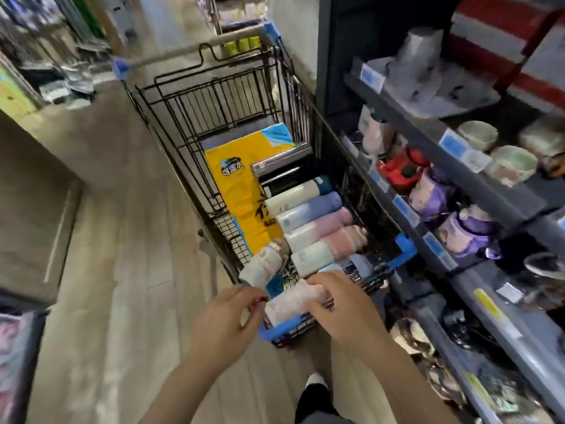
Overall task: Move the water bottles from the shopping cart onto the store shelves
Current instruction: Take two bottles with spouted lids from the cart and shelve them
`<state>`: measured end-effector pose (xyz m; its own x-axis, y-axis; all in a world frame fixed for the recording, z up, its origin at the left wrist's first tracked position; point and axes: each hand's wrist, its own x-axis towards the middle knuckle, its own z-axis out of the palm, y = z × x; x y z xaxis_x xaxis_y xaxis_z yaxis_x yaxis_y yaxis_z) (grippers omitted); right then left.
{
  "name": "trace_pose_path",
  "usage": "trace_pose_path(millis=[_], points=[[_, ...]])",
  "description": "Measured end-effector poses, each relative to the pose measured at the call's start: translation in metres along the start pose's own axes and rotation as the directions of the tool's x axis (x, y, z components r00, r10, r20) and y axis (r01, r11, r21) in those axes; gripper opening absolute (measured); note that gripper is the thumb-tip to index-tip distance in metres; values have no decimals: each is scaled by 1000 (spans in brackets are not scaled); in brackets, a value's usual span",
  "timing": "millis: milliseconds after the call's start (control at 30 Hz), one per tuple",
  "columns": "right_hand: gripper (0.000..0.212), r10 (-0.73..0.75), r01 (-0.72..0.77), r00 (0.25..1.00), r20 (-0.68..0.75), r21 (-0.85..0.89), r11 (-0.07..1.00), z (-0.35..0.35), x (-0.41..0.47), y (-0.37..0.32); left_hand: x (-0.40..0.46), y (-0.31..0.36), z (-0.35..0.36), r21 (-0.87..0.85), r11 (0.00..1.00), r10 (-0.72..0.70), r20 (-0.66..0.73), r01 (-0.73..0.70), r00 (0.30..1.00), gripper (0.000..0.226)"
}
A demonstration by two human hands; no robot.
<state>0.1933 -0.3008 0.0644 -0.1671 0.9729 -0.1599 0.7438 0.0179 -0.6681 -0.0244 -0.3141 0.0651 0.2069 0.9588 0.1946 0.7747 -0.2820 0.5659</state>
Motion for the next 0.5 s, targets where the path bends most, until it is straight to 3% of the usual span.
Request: trace_pose_path(millis=[167,300,400,500], points=[[32,56,-56,997,47,-8,998,2,58,-2,51,-31,1,-4,999,-52,45,53,998,20],[33,147,-147,988,37,-18,989,10,89,-9,90,-59,5,-23,1000,1,171,3,985,26],[35,275,-275,961,4,-8,961,20,107,-11,128,-85,17,-79,994,93,302,-73,949,34],[36,454,-456,881,-132,13,890,38,117,-20,170,-119,23,-141,956,294,397,-259,870,25]])
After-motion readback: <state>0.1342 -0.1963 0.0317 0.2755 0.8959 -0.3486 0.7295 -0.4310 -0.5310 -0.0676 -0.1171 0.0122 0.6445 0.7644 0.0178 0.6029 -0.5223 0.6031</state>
